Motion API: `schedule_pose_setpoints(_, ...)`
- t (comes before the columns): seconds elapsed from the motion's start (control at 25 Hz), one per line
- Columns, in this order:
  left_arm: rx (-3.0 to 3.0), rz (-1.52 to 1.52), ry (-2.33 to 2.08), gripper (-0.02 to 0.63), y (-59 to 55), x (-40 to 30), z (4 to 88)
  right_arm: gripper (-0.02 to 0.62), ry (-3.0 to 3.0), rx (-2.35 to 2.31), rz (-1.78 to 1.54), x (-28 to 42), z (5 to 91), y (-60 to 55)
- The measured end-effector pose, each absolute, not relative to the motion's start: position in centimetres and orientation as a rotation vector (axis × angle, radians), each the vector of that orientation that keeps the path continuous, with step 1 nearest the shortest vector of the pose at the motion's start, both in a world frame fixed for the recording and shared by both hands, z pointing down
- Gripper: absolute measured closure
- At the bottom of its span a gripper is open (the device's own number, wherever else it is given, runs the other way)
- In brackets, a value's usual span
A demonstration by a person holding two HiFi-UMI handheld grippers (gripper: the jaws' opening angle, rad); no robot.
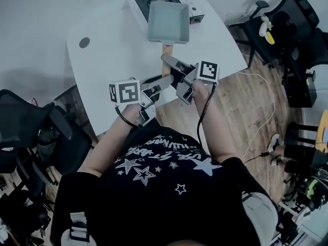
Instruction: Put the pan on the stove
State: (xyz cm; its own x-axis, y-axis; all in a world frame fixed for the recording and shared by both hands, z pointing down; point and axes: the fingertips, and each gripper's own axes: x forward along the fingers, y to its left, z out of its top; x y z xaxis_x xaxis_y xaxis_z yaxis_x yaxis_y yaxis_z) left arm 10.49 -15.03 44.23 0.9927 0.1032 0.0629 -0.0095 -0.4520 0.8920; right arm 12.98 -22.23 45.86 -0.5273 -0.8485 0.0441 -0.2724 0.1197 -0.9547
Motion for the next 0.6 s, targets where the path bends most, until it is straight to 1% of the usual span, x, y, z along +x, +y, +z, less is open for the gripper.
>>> schedule_pose_setpoints(0.32, 2.022, 0.117, 0.083, 0.465, -20.0, 12.3, 44.4, 0.449, 1.851, -1.117, -1.426, 15.0, 46.2, -27.1)
schedule_pose_setpoints(0.6, 2.002, 0.102, 0.079, 0.465, -21.8, 12.5, 44.5, 0.449, 1.852, -1.122, -1.443, 15.0, 46.3, -29.0)
